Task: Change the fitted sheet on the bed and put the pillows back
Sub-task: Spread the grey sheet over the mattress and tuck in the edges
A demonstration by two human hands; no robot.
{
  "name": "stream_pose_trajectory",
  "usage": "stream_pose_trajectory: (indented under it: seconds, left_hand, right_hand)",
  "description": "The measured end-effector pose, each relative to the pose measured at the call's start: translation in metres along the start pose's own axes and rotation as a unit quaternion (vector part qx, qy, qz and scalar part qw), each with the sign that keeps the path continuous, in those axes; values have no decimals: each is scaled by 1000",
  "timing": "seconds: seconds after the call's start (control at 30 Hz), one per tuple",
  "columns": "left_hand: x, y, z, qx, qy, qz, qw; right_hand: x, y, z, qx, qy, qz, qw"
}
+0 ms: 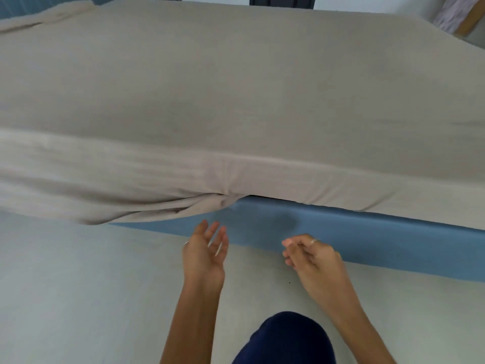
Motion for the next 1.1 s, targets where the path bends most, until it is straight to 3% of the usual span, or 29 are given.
stream_pose_trajectory:
  seconds: [0.1, 0.17, 0.23, 0.27, 0.37, 0.4, 0.47, 0.6, 0.67, 0.8, 0.87, 0.93, 1.03, 1.1]
  left_hand:
    - [-4, -37, 15, -27, -15, 39, 999]
    - [-6, -52, 25, -35, -33, 45, 998]
    - [-9, -55, 34, -41, -44, 39, 997]
    - [-11, -56, 39, -42, -44, 35, 998]
    - [-25, -47, 53, -44, -33, 6, 998]
    - [-31, -42, 57, -44, -31, -3, 999]
    - [-41, -34, 61, -48, -43, -13, 998]
    - [-56, -16, 63, 1, -45, -12, 999]
    - [-62, -16, 71, 33, -14, 16, 999]
    - [-59, -11, 108, 13, 65, 30, 997]
    - [-51, -6, 119, 5, 89, 33, 996]
    - [-37, 1, 119, 27, 108, 32, 993]
    - [-18, 14, 110, 69, 129, 4, 989]
    - [-15, 22, 108, 50, 133, -4, 990]
  right_hand:
    - [-18, 40, -48, 140, -46, -109, 983]
    - [-32, 75, -79, 272, -85, -181, 941]
    - [-46, 107, -104, 450, -164, -216, 851]
    - [-46, 125, -118, 517, -250, -216, 790]
    - [-34, 159, -125, 624, -449, -220, 601]
    - [-30, 159, -120, 629, -475, -230, 571]
    - [-29, 155, -104, 633, -442, -281, 570]
    - [-52, 132, -70, 637, -306, -347, 617]
    - [-56, 127, -71, 619, -295, -360, 633]
    - [-60, 128, -94, 587, -393, -290, 646]
    - [-62, 135, -103, 602, -472, -228, 602]
    - [-69, 140, -105, 615, -494, -167, 591]
    - [-78, 141, -107, 609, -449, -112, 644]
    - [-76, 146, -110, 596, -445, -96, 661]
Point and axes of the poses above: each hand's wrist, its own x-axis away from the middle knuckle, its own y-axis out of the palm, z = x × y, the point moved 8 cm from there along -x, towards the middle knuckle, and after that the axes turned 10 degrees about -z, right-handed, at the moved point
